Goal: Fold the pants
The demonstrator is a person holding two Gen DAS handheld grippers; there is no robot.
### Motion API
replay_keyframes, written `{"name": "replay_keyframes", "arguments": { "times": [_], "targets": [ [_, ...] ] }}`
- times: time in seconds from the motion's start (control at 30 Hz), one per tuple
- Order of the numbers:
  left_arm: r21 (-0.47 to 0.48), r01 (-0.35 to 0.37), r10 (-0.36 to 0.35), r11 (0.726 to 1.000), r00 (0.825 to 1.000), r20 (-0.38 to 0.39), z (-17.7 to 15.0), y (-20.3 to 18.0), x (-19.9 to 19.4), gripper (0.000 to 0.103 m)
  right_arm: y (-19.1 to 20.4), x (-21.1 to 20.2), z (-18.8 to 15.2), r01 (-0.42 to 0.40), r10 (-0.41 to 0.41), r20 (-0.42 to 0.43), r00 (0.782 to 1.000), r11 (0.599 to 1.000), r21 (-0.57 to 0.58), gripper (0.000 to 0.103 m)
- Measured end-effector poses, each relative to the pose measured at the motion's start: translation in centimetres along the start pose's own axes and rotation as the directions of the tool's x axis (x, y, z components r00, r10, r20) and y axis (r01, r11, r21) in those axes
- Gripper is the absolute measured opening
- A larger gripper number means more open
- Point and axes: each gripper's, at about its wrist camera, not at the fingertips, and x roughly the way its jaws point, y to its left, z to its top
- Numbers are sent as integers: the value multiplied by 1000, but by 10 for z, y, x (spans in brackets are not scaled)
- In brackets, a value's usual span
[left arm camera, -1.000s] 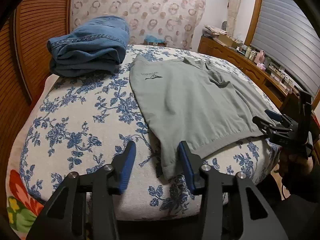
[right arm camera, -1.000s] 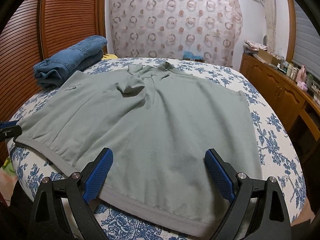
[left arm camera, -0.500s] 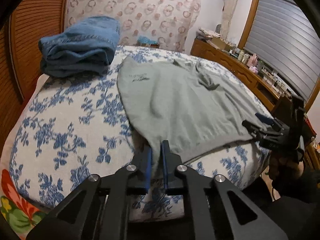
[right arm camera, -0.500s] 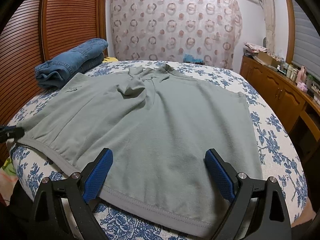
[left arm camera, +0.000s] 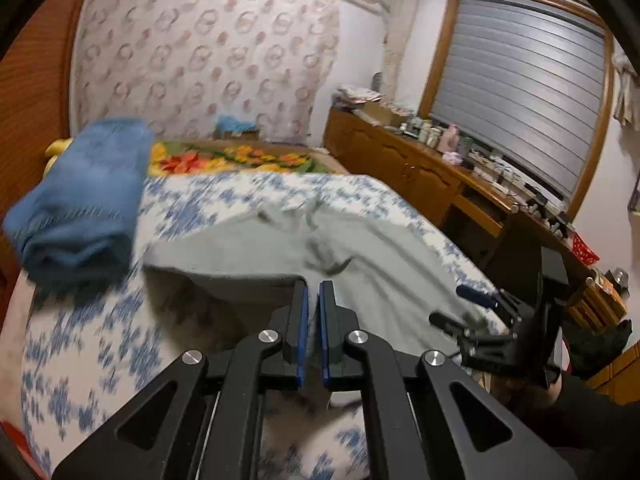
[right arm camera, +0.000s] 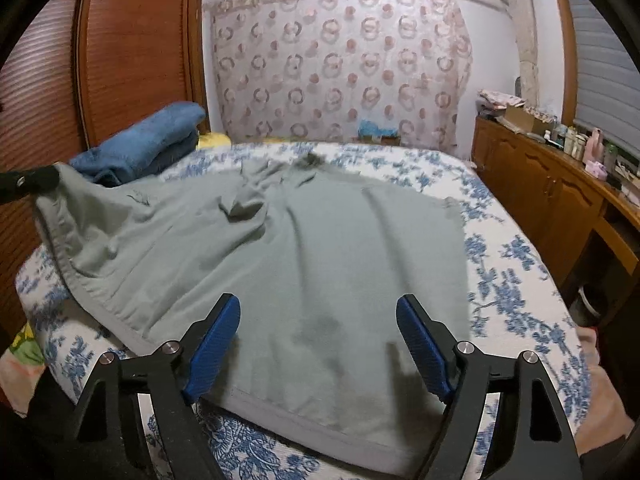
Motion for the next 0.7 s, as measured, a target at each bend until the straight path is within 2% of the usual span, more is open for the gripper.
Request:
{"name": "replay_keyframes", "arguments": {
  "times": [0.27, 0.7],
  "targets": [
    [78, 55, -54, 995, 999, -6, 30, -34, 30, 6, -15, -6, 5, 24, -24, -9, 1000, 1000, 15, 82],
    [200, 146, -129, 969, 987, -97, 48, -104, 82, 3, -33, 3, 2, 75, -74, -12, 997, 996, 48, 81]
  ]
}}
